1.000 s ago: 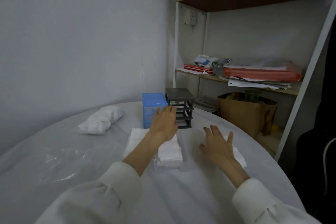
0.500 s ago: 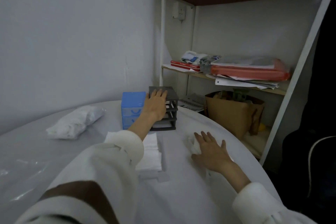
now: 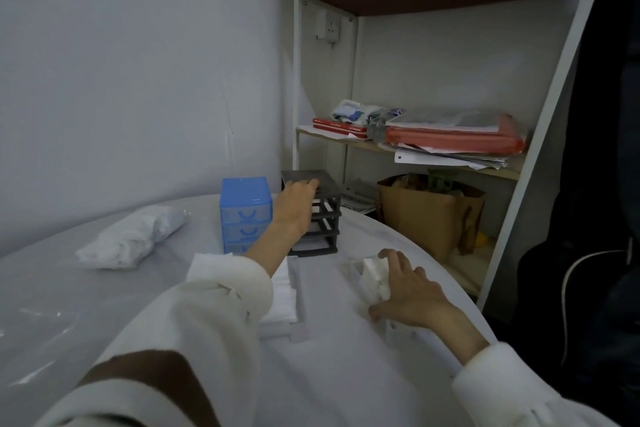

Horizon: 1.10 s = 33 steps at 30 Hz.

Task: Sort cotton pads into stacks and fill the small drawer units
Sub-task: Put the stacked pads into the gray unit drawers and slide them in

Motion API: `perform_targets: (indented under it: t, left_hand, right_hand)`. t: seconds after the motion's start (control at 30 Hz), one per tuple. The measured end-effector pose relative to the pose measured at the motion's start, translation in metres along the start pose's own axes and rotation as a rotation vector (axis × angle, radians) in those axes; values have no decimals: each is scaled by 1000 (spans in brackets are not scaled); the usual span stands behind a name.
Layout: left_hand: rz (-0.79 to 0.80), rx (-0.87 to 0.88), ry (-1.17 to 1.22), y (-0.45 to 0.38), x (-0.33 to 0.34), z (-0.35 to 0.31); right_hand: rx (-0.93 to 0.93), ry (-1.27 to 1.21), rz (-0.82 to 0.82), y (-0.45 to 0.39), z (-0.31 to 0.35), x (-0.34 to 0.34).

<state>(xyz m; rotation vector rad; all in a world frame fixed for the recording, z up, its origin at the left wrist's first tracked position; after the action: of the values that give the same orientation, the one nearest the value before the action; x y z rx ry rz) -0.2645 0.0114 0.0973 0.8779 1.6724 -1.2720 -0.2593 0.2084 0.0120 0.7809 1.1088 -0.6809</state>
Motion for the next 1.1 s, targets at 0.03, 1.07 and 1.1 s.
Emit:
perform_targets:
  t: [0.03,1.07,1.1]
  left_hand:
    - [-2,5,4,2,-1,-5]
    - [327,155,299,97,-27,-50]
    - [325,155,316,97,-25,-48]
  right_hand:
    - [-5,-12,-20,4,1,-3]
    - [-110,-93,-455,108,62,-25]
    - [-109,-96,-468,108,63,-25]
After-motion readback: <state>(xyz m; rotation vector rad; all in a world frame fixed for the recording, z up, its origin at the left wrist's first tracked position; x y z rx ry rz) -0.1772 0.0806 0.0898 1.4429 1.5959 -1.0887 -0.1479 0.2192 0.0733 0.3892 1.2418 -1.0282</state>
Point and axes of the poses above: each hand's wrist, its own y-axis away from the middle knuckle, its own x-axis out of the palm, z = x × y, the point moved 7 cm from there along -y, towards the middle knuckle, and after that the axes turned 9 degrees about z, right-handed, at the moved point
